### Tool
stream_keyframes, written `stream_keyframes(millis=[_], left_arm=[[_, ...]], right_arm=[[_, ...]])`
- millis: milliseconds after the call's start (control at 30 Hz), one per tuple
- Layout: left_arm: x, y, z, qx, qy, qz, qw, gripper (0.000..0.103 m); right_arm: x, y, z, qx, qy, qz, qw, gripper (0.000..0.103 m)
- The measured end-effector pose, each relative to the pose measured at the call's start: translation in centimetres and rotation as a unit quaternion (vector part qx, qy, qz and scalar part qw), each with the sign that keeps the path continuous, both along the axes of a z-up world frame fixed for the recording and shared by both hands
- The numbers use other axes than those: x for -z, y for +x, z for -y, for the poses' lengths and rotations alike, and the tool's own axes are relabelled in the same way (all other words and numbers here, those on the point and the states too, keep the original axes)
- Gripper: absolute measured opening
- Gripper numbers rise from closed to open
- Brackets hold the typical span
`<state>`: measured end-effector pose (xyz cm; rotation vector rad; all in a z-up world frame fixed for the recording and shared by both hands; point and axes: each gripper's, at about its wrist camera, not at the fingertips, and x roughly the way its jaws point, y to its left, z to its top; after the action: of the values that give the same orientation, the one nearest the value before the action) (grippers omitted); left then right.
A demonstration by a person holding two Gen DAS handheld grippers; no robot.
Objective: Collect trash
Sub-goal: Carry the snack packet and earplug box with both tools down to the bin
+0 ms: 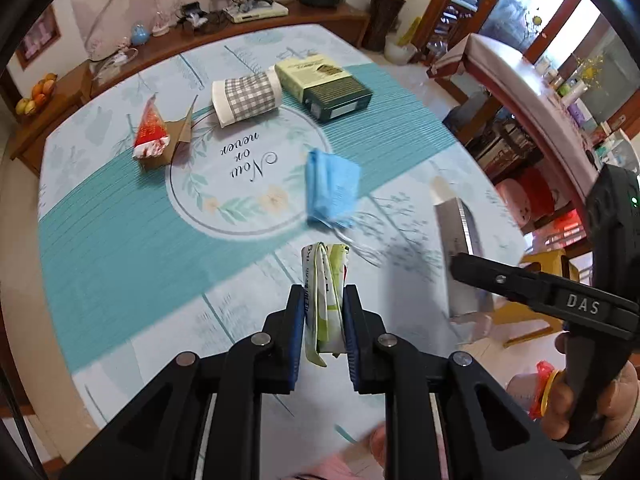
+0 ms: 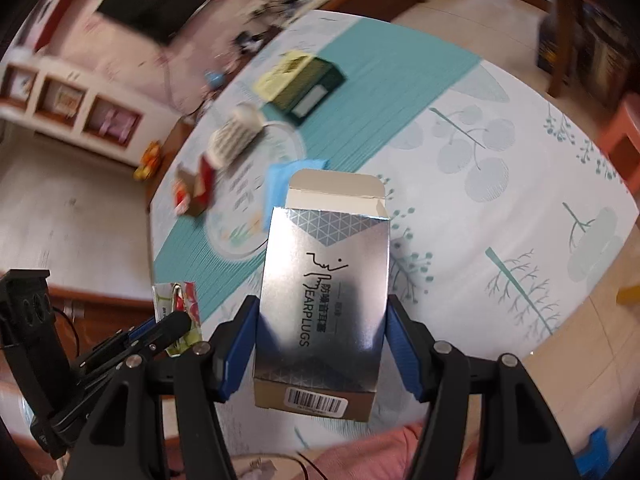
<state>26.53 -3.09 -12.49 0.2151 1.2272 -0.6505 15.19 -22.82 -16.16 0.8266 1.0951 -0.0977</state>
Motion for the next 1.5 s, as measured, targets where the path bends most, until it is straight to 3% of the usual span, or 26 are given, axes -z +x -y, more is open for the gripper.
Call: stream_keyframes(millis=[300, 467, 733, 933, 1300, 1500], left_arm=[[-4.5, -10.8, 0.4, -0.077, -0.018, 0.053, 0.9954, 0.017], [-4.2, -17.5, 1.3, -0.131, -0.015, 0.051, 0.9900, 0.017], [-3.2, -24.4, 3.3, -0.147, 0.023, 0.030, 0.9884, 0.017], [-0.5, -26.7, 3.5, -0.157, 0.046, 0.005, 0.9866, 0.017], [7.6, -28.0, 2.8, -0.166, 0.059, -0.036, 0.9837, 0.017], [13.0, -27.5, 1.5, -0.176, 0.058, -0.053, 0.9813, 0.017]], right_arm=[[-3.0, -6.7, 0.6, -0.114, 0.005, 0.043, 0.993, 0.062], [-3.6, -10.9, 1.8, -0.164, 0.006, 0.050, 0.985, 0.062], [-2.6, -16.3, 2.8, -0.203, 0.033, 0.038, 0.978, 0.062], [1.0, -18.7, 2.9, -0.207, 0.054, 0.004, 0.977, 0.062], [9.8, -21.4, 2.2, -0.191, 0.067, -0.072, 0.977, 0.062], [13.9, -21.4, 1.5, -0.178, 0.059, -0.090, 0.978, 0.062]])
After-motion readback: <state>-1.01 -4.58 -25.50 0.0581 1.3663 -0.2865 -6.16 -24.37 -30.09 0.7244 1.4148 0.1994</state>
